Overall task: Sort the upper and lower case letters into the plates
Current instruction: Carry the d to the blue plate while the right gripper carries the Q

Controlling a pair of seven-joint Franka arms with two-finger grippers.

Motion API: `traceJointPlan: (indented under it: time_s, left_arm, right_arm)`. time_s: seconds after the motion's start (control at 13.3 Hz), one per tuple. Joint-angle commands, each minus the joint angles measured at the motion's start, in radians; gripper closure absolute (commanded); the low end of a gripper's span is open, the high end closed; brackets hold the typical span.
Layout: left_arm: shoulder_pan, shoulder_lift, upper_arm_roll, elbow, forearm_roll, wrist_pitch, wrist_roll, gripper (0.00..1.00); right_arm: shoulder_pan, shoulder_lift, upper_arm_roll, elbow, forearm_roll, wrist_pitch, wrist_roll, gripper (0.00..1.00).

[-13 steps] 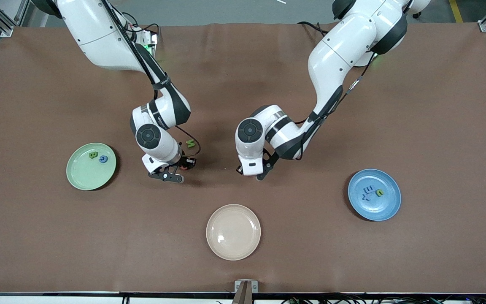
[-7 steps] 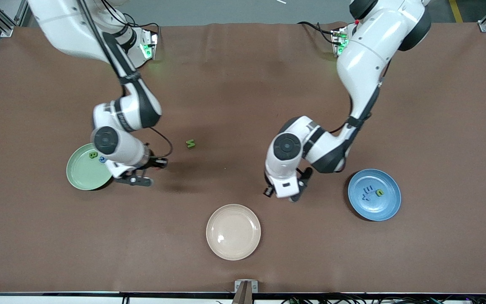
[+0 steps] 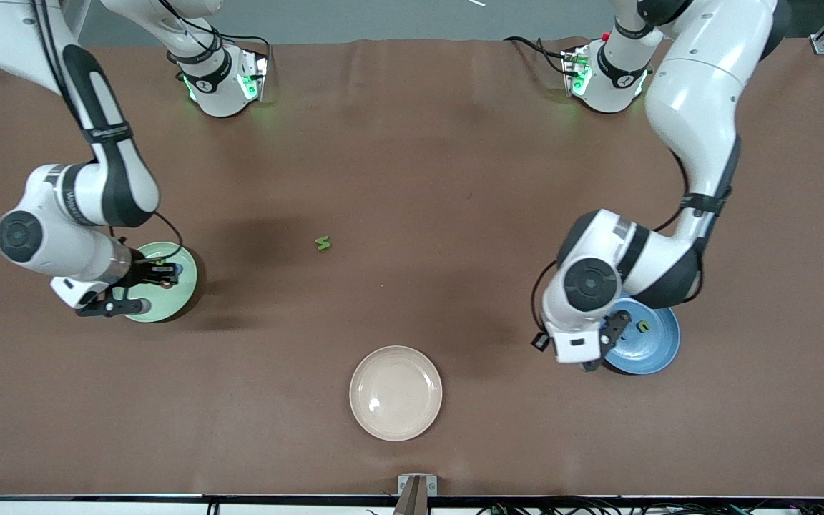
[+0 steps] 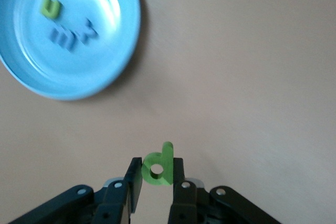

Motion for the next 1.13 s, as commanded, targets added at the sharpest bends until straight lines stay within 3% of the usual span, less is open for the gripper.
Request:
traceJointPlan:
  time_s: [0.0, 0.23, 0.45, 0.75, 0.83, 0.9, 0.98, 1.05]
  left_arm:
    - [0.114, -0.086, -0.018, -0.168, 0.024, 0.020, 0.109, 0.99]
    - [0.235, -0.081, -0.018, -0.190, 0.024, 0.046, 0.228, 0.99]
    - [0.289, -0.078, -0.018, -0.206, 0.024, 0.049, 0.321, 0.97]
    - [0.329, -0.060, -0.010, -0.218, 0.081, 0.095, 0.339, 0.82]
    - [0.330, -0.054, -0.009, -0.216, 0.090, 0.095, 0.339, 0.75]
    - [0.330, -0.054, -0.009, -0.215, 0.090, 0.095, 0.339, 0.62]
    - [0.330, -0.058, -0.009, -0.215, 0.090, 0.095, 0.339, 0.37]
    - [0.327, -0.063, -0.009, -0.215, 0.088, 0.095, 0.337, 0.06]
  right_arm:
    - [-0.077, 0.051, 0.023, -0.008, -0.011, 0.070, -0.126, 0.84]
    - [-0.094, 0.124, 0.023, 0.001, -0.013, 0.151, -0.182, 0.84]
    - [-0.080, 0.167, 0.023, 0.015, -0.011, 0.176, -0.179, 0.83]
    - [-0.074, 0.194, 0.023, 0.013, -0.010, 0.199, -0.179, 0.82]
    - [-0.073, 0.194, 0.023, 0.013, -0.010, 0.199, -0.179, 0.82]
    - [-0.068, 0.194, 0.023, 0.011, -0.010, 0.198, -0.179, 0.81]
    - [-0.067, 0.194, 0.023, 0.011, -0.010, 0.198, -0.179, 0.78]
    - [-0.067, 0.193, 0.023, 0.013, -0.010, 0.195, -0.177, 0.63]
